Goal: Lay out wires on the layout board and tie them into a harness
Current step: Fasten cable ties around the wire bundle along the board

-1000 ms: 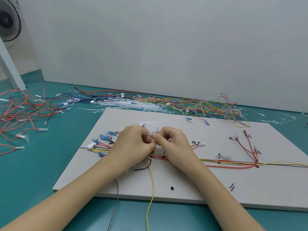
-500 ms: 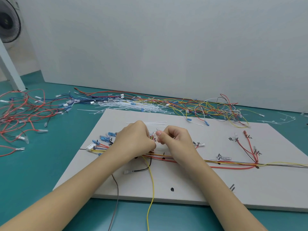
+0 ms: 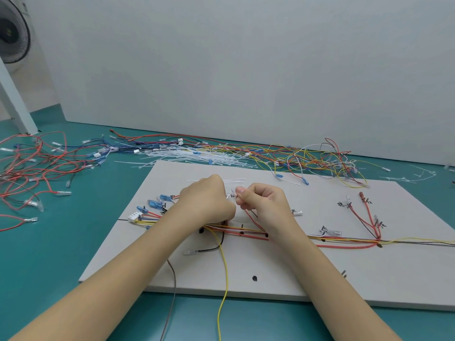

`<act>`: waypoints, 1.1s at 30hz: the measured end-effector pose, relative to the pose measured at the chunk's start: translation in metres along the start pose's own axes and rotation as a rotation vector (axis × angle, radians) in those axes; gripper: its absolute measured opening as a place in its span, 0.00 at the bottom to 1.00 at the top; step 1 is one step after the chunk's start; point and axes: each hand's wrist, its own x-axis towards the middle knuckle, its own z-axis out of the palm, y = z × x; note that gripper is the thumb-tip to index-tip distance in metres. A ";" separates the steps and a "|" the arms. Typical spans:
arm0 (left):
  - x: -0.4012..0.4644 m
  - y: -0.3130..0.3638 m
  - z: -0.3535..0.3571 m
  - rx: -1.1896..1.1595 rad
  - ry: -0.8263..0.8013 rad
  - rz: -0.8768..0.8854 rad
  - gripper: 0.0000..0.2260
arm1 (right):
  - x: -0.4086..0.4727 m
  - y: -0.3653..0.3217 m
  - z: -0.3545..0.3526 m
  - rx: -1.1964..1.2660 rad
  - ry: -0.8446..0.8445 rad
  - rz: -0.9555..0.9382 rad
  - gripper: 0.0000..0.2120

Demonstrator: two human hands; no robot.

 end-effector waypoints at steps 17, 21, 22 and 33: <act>0.002 -0.038 -0.031 -0.387 -0.348 0.166 0.14 | -0.005 -0.006 0.001 -0.172 0.044 0.000 0.19; 0.001 -0.064 -0.043 -0.371 -0.391 0.226 0.10 | -0.005 -0.006 -0.001 -0.141 0.150 -0.012 0.18; -0.001 -0.070 -0.046 -0.348 -0.424 0.236 0.07 | -0.005 -0.005 -0.001 -0.139 0.166 -0.021 0.18; -0.030 -0.093 -0.067 -0.241 -0.630 0.371 0.25 | -0.010 -0.004 0.000 -0.239 0.153 -0.085 0.13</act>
